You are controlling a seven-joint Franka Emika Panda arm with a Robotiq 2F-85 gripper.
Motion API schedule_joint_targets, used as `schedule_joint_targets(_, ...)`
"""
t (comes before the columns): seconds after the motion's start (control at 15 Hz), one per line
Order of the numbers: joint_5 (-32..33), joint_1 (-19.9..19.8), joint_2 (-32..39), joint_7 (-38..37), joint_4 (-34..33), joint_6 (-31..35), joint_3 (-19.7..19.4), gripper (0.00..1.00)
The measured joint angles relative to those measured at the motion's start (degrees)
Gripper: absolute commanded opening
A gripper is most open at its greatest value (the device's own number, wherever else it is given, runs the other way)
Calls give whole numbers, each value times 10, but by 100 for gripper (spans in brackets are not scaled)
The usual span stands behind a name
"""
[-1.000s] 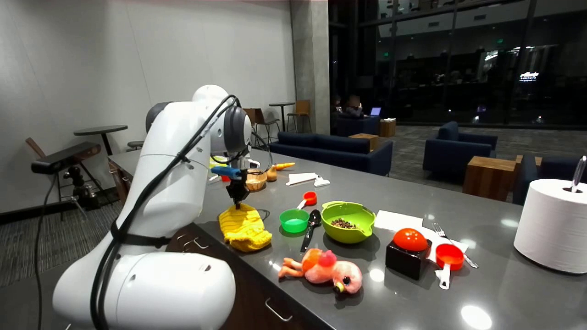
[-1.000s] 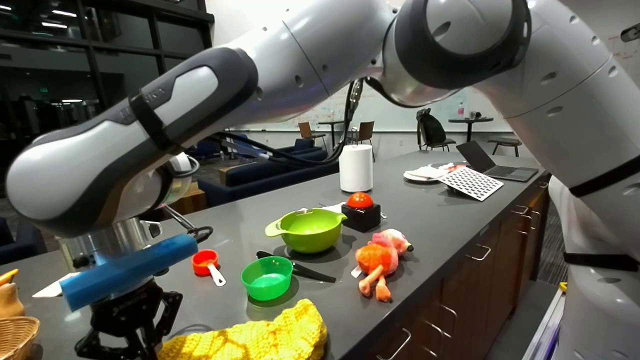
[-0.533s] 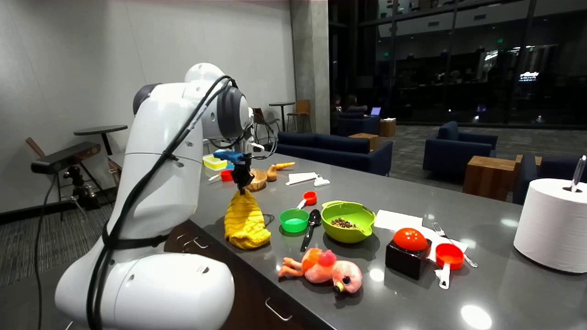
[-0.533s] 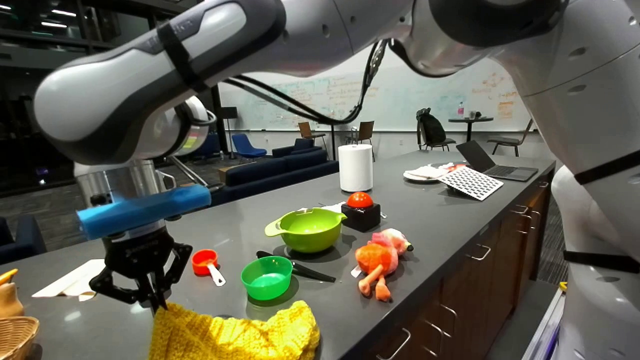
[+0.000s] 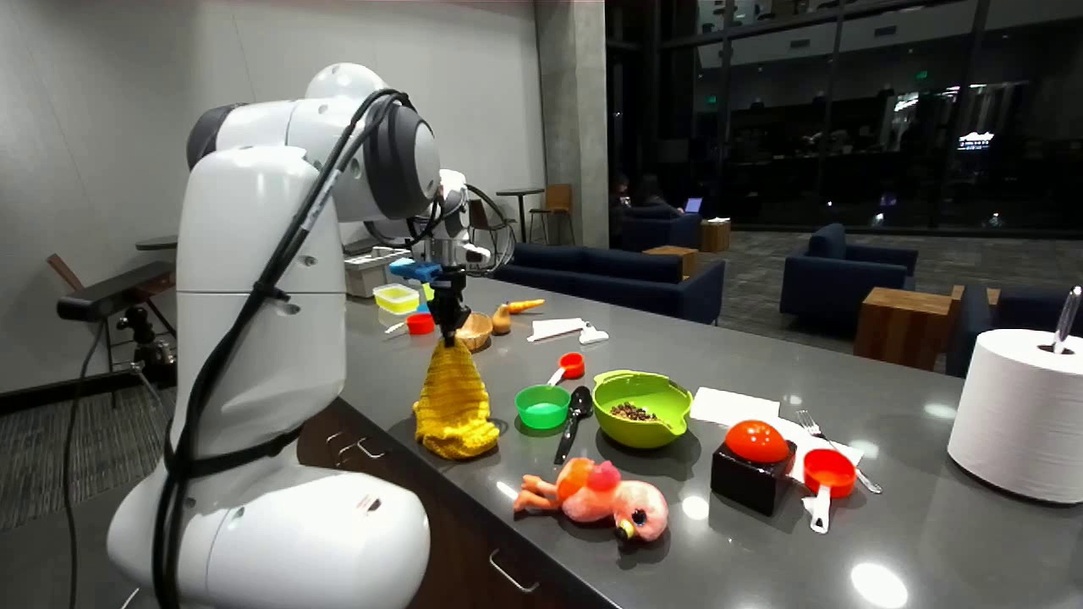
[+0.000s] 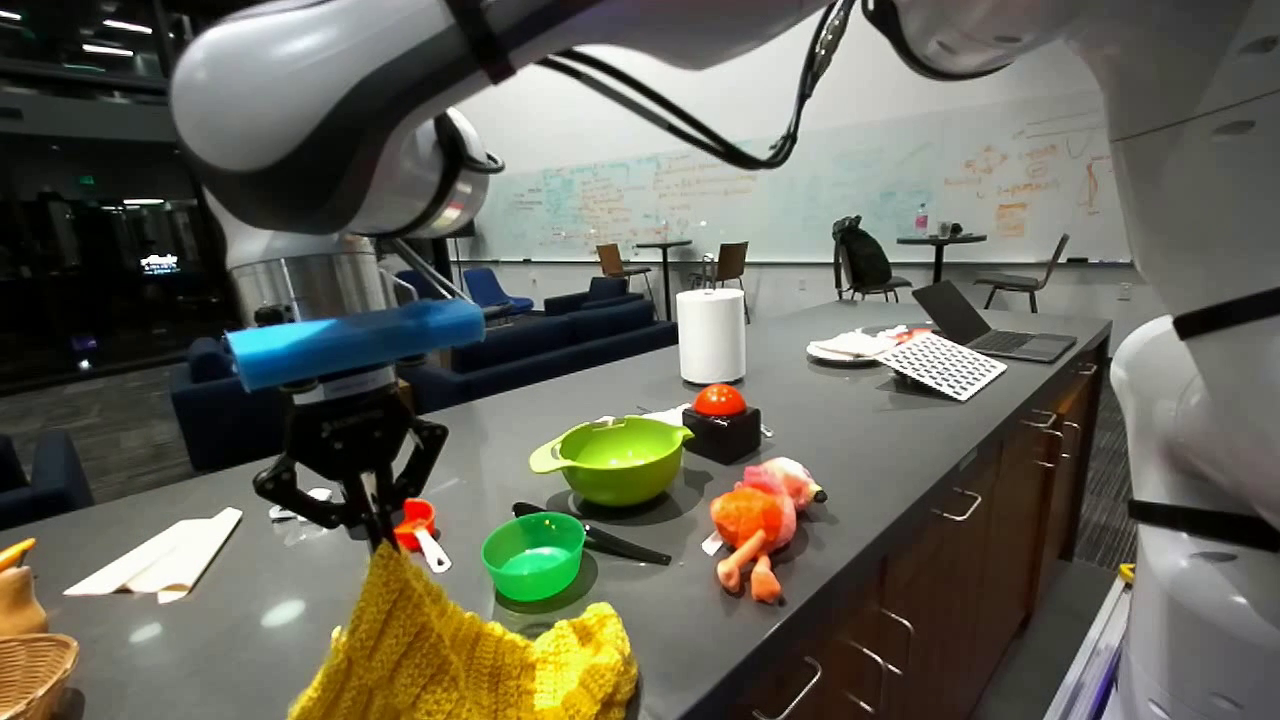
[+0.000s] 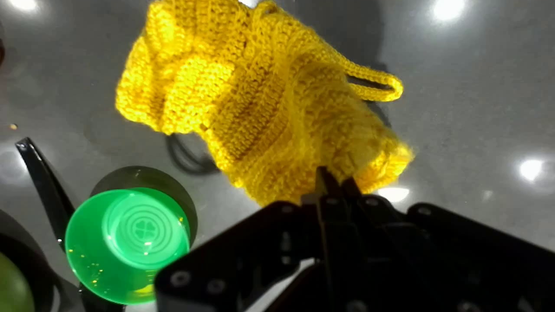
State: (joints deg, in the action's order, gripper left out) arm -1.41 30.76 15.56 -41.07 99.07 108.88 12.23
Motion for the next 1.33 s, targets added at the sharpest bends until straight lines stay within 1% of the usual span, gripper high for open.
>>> schedule_joint_targets(0.33, -7, -27, -83, -36, 90, 23, 17, 1)
schedule_joint_targets(0.67, -58, -70, -165, -32, 209, 76, 23, 1)
schedule_joint_targets(0.87, -99, -101, -207, -5, 293, 124, 21, 1)
schedule_joint_targets(1.07, -151, -130, -243, 41, 379, 172, 13, 1)
schedule_joint_targets(1.33, -231, -154, -283, 110, 483, 225, -4, 1)
